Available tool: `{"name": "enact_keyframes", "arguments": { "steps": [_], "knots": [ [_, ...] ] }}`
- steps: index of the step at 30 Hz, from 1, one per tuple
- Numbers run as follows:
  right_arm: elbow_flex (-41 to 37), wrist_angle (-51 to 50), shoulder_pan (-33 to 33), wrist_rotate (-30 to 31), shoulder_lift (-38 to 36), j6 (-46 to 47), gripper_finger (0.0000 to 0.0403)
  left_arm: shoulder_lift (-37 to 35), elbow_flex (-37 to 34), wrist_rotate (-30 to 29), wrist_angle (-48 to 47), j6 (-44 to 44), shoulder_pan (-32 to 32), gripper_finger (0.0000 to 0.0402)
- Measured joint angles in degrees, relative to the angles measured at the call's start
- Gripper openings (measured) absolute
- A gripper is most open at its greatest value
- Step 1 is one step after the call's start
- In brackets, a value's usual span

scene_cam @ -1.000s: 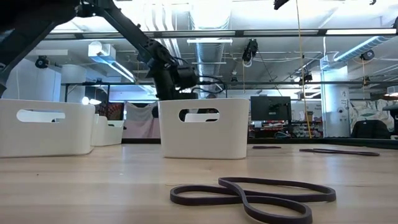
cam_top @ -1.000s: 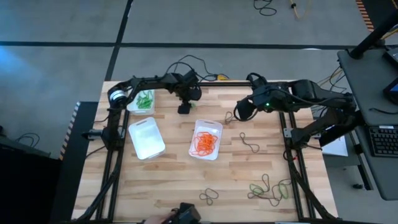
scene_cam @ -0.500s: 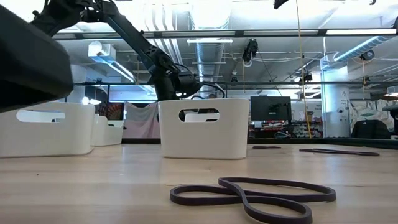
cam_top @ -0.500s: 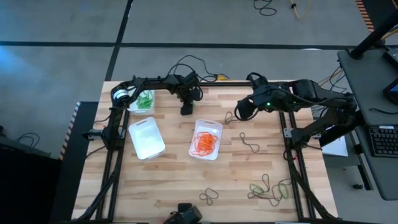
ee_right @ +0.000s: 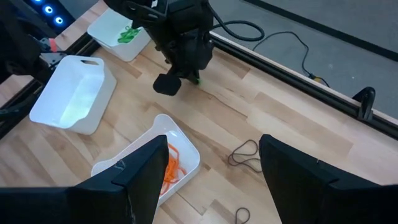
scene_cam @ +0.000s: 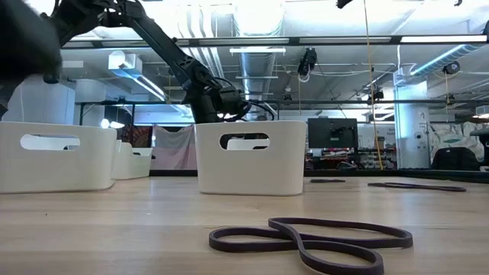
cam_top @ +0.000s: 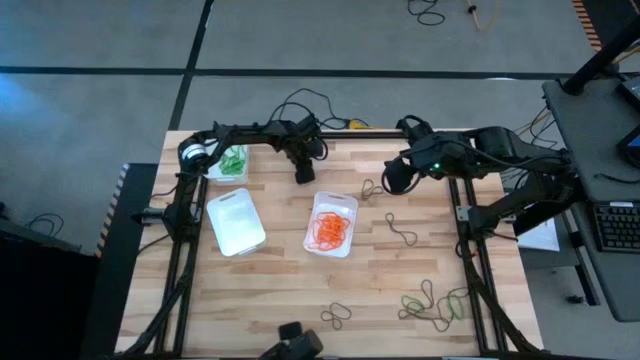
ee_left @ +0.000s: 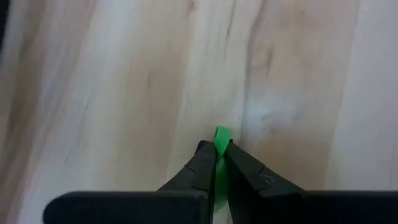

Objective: Sort rubber bands into baskets
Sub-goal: Put the green rubber band into the top white bin

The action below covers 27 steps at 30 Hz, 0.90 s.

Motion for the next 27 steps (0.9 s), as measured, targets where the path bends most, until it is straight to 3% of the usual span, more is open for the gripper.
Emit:
{"name": "enact_keyframes", "arguments": {
  "steps": [5, 13, 20, 24, 27],
  "knots": [
    [0.01, -0.01, 0.0, -0.46, -0.8, -0.41, 0.0242, -4.67, -0.21, -6.02, -2.46, -1.71, 0.09, 0.0002],
    [0.04, -0.02, 0.0, -3.6, -1.71, -0.43, 0.0242, -21.35, -0.09, -16.53, -12.96, -8.51, 3.33, 0.0],
    [0.04, -0.07, 0.0, -7.93, -1.53, -0.44, 0.0242, -30.38, -4.6, -17.79, -18.64, -16.07, 16.94, 0.0],
    [-0.48, 0.06, 0.0, -7.93, -1.17, 0.33, 0.0242, -30.69, -9.31, -17.96, -18.3, -18.62, 23.02, 0.0],
    [-1.59, -0.01, 0.0, -7.85, -0.82, 2.62, 0.0242, -29.88, -13.07, -17.24, -17.23, -19.19, 24.08, 0.0]
  ]
}}
